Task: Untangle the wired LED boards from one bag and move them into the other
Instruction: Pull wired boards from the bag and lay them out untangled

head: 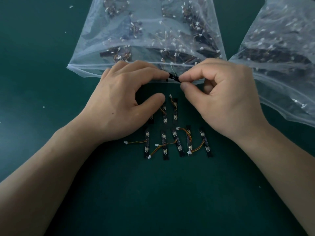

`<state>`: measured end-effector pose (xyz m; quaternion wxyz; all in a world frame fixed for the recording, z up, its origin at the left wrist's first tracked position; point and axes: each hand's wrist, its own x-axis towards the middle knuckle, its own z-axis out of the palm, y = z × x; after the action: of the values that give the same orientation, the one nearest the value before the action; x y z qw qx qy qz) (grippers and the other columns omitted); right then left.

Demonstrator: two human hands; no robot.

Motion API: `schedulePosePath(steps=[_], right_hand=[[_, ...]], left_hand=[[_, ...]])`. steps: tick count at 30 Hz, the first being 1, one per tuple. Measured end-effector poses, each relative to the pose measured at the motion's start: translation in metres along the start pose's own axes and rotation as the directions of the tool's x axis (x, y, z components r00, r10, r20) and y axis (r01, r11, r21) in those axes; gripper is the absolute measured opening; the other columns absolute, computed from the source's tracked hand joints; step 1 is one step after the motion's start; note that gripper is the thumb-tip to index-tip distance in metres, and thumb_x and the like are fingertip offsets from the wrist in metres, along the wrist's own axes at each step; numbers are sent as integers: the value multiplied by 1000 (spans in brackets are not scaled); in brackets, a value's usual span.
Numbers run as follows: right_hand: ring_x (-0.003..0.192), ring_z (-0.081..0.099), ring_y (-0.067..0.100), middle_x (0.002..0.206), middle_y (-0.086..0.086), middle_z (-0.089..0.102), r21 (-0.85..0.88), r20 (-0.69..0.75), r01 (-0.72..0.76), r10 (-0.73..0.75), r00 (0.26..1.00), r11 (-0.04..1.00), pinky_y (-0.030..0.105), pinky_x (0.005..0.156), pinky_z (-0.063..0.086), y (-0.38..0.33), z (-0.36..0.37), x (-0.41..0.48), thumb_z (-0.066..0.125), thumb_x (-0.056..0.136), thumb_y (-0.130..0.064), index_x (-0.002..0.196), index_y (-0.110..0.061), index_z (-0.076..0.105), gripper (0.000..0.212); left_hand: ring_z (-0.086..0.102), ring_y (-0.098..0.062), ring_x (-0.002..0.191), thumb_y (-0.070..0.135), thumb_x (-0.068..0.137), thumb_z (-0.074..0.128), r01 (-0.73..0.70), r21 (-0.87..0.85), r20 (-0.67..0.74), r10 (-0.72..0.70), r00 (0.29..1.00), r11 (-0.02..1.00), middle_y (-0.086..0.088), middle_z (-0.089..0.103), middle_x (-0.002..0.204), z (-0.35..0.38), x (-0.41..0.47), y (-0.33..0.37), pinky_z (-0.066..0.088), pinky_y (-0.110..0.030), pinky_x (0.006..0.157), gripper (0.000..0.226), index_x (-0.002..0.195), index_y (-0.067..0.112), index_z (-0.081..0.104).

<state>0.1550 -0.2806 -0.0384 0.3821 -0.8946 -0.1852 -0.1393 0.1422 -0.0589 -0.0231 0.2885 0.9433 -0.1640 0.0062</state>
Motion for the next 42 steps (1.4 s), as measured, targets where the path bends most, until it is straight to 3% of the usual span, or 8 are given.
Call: schedulePosePath(steps=[4, 11, 15, 18, 23, 26, 31, 42], right_hand=[[59, 55, 6, 81, -30, 57, -11, 6, -20, 20, 1000, 1000, 8, 58, 36, -3, -1, 1, 78, 89, -13, 93, -25, 79, 13], [51, 54, 3, 64, -38, 55, 16, 15, -58, 58, 998, 998, 6, 53, 35, -7, -2, 0, 77, 89, -12, 91, -25, 73, 14], [62, 51, -13, 79, -24, 57, -122, -41, 58, -64, 997, 991, 8, 66, 39, -10, -7, 0, 69, 87, -5, 98, -12, 72, 14], [65, 52, 3, 88, -3, 66, -315, -23, 219, -238, 971, 923, 36, 55, 50, -6, -18, -1, 62, 85, -5, 101, -12, 72, 20], [76, 61, 23, 86, 0, 66, -250, 190, 382, -342, 920, 890, 40, 57, 51, 3, -32, -9, 64, 85, -13, 103, -13, 75, 21], [77, 61, 15, 89, -3, 66, -35, 205, 302, -289, 935, 953, 40, 64, 48, 7, -28, -10, 61, 95, -16, 103, -10, 75, 17], [73, 63, 26, 91, 0, 68, -69, 189, 241, -225, 956, 968, 43, 63, 49, 18, -22, -7, 63, 95, -6, 106, -12, 78, 20], [68, 59, 22, 94, -5, 66, -170, 260, 221, -172, 950, 960, 40, 58, 52, 13, -21, -7, 59, 88, -10, 108, -20, 80, 31]], left_hand=[[50, -18, 128, 54, 93, 53, 11, 32, 21, -12, 1000, 999, 18, 56, 134, 2, 1, -2, 33, -42, 115, 53, 143, 39, 60], [45, -15, 126, 62, 93, 47, 14, 75, 35, -17, 999, 997, 18, 50, 129, 5, 3, -3, 25, -31, 111, 57, 147, 46, 54], [46, -16, 129, 65, 93, 42, 22, 61, 38, -24, 999, 998, 17, 52, 132, 4, 4, -3, 28, -34, 113, 63, 146, 36, 59], [48, -17, 129, 63, 94, 43, 29, 28, 44, -30, 999, 999, 16, 54, 132, 2, 4, -3, 32, -42, 116, 62, 143, 31, 62], [51, -16, 128, 50, 102, 43, 40, -58, 17, -39, 999, 998, 18, 57, 129, 0, 4, -2, 35, -48, 115, 47, 136, 28, 69], [52, -12, 131, 42, 107, 40, 20, -109, -7, -21, 1000, 994, 17, 61, 134, 0, 2, -5, 35, -40, 117, 44, 121, 19, 76], [57, -3, 111, 28, 112, 39, -26, -111, -24, 23, 999, 994, -7, 70, 118, 1, 2, -8, 31, -13, 105, 50, 98, -11, 68], [42, 30, 119, 30, 110, 42, -54, -101, -70, 47, 996, 993, 26, 65, 115, 4, 2, -12, 27, -6, 107, 45, 101, -2, 73]])
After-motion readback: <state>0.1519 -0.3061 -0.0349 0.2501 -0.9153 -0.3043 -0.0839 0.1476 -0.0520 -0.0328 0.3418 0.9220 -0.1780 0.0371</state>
